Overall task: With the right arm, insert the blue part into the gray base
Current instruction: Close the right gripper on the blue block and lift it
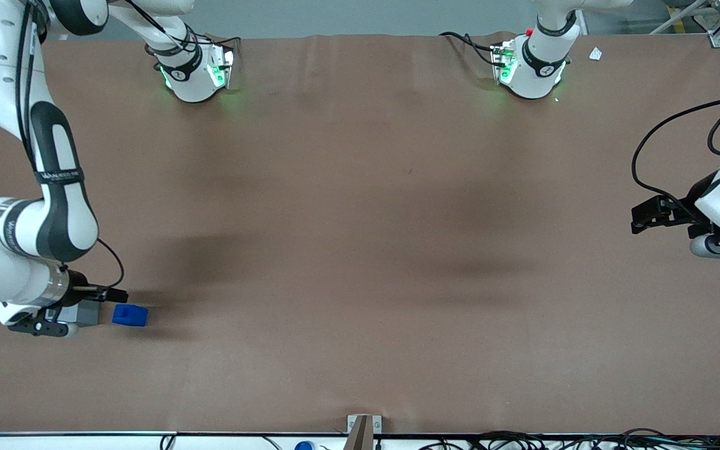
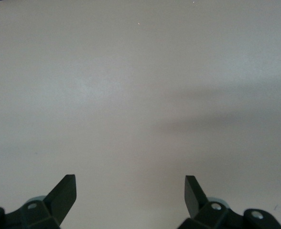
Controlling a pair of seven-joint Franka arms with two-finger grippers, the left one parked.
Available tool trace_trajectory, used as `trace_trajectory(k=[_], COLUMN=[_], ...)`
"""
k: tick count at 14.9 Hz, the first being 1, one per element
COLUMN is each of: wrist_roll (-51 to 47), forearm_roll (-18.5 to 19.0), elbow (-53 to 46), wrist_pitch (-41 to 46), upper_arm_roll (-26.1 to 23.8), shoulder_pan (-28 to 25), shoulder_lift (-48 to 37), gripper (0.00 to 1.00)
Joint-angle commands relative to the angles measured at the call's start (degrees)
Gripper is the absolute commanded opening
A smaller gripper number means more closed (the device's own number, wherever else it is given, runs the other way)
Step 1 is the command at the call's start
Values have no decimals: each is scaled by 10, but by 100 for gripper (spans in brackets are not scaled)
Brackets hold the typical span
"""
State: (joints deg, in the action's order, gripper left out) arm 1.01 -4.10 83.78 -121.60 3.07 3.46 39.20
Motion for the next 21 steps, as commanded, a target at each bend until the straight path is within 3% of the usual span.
trace_trajectory(k=[1, 8, 11, 14, 17, 21], wrist_roll=[-7, -6, -1, 0, 2, 24], forearm_roll=[-5, 0, 1, 2, 4, 4], elbow=[-20, -21, -21, -21, -21, -25], wrist_pitch=[-16, -82, -82, -82, -82, -38], upper_arm_roll=[-2, -2, -2, -2, -2, -1], shoulder_pan=[-8, -10, -10, -9, -8, -5], shoulder_lift=[20, 57, 57, 57, 57, 44], gripper=[100, 99, 83, 55, 43, 38])
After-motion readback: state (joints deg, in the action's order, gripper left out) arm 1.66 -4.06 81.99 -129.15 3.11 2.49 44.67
